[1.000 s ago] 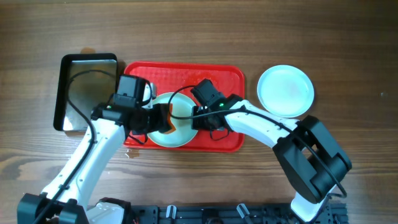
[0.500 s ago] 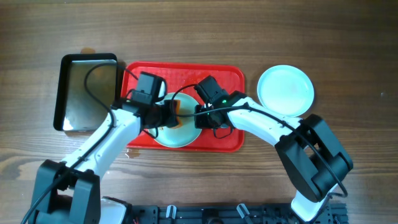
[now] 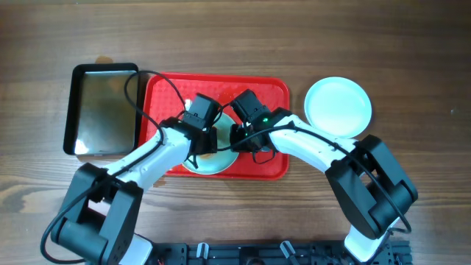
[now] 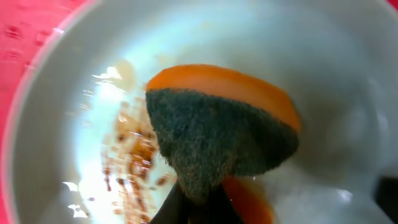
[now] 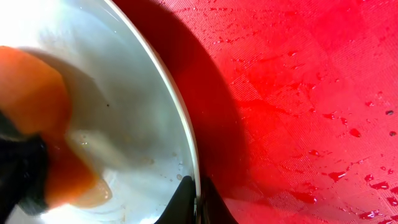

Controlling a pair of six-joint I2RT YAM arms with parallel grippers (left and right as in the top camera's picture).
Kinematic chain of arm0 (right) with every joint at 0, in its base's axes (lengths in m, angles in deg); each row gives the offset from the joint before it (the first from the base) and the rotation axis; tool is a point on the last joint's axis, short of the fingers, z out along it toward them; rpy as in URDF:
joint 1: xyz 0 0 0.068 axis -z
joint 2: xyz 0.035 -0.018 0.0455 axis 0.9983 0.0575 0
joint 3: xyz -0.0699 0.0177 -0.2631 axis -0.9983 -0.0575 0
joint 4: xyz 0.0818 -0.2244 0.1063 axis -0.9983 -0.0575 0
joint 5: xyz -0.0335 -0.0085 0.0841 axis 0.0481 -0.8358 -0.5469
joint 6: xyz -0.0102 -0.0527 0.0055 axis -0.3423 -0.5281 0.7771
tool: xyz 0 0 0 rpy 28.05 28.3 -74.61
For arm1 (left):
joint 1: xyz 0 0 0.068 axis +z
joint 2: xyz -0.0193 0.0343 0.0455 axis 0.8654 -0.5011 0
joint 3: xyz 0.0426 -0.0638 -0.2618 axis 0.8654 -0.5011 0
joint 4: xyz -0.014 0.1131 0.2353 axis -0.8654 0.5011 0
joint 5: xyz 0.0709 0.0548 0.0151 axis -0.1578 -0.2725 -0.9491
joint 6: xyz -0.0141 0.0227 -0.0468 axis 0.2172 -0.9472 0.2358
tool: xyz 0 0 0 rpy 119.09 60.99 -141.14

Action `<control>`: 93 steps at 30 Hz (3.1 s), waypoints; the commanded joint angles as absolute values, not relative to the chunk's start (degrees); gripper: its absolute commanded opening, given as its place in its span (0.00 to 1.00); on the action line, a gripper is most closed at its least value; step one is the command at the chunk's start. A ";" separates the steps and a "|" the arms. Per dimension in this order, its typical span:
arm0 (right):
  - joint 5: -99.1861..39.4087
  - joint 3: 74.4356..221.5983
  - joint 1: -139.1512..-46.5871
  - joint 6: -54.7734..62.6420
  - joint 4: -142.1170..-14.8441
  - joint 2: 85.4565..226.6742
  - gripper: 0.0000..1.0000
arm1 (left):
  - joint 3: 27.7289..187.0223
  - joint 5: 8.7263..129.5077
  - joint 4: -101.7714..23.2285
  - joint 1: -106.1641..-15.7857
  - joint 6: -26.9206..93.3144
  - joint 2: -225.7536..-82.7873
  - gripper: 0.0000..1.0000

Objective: Clean dirty plates on tray and stack at the side
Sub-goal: 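Hold the last plate with the right gripper while the left sponge scrubs it, then lift the last plate with the right gripper and carry it right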

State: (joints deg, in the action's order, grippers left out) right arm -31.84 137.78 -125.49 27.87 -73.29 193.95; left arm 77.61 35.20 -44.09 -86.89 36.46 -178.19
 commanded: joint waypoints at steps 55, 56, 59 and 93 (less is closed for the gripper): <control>-31.04 136.33 -125.25 27.63 -73.79 196.51 0.04 | 89.21 36.55 -35.57 -90.58 53.16 -180.82 0.04; -31.15 136.33 -125.25 27.67 -73.77 196.51 0.04 | 89.21 36.57 -35.61 -90.58 53.19 -181.52 0.04; -31.28 136.33 -125.25 27.67 -73.79 196.51 0.04 | 89.19 36.55 -36.92 -90.58 53.16 -184.40 0.04; -9.79 161.82 -125.25 10.97 -99.95 181.85 0.04 | 98.28 20.33 -2.69 -87.04 60.22 -164.86 0.04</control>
